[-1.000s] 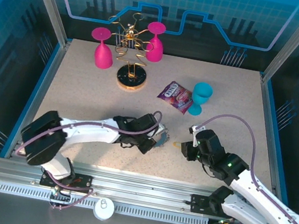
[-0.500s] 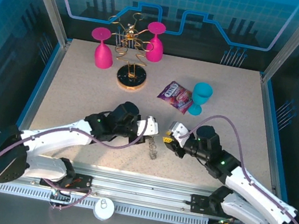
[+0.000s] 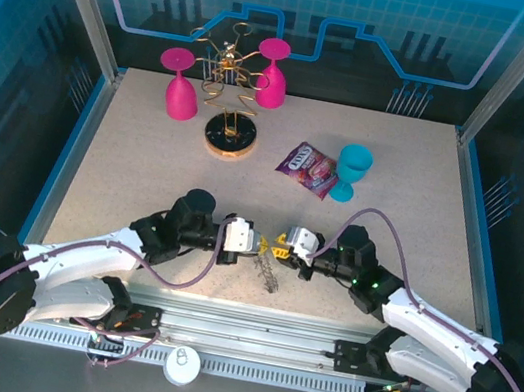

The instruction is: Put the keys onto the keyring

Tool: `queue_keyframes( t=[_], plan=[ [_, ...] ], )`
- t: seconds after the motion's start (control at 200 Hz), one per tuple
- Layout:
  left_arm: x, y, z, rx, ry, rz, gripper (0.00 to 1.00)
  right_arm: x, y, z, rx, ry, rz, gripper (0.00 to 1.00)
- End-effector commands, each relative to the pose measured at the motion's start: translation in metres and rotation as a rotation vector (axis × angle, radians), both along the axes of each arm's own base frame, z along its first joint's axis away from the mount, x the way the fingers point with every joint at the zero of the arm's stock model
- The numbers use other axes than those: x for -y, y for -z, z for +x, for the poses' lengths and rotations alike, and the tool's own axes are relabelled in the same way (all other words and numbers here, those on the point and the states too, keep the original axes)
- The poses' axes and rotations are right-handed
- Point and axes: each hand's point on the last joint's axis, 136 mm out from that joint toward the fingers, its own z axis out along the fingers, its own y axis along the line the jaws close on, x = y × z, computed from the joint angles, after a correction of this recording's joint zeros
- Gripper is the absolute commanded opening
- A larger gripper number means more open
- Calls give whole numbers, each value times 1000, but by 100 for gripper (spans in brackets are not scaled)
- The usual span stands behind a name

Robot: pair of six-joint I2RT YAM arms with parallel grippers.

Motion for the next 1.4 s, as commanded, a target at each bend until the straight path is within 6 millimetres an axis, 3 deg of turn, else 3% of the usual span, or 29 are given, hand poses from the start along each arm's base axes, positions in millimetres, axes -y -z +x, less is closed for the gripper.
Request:
queue_keyframes(
  t=[0.0,0.35,0.5,0.605,0.815,1.101,1.396],
  plan=[
    [4,-28,-7,10,45,-124,0,-10,-17,-6,56,-53,79,22],
    [5,-25,-6,-51,21,-159,0,-13,-14,-18,44,-109,88,22],
    [5,-25,1,-48,-13,-155,0,1,-4,-3,85,14,25,20],
    [4,-24,1,-49,-14,-152,0,5,-3,-7,93,8,5,21],
    [5,-23,0,-53,-6,-154,0,-3,-6,-22,59,-68,23,24],
    [6,-24,-6,-68,24,-164,0,-15,-14,-20,67,-90,68,20],
    [8,-22,-9,-83,48,-157,0,-14,-20,-18,80,-76,93,18]
  ],
)
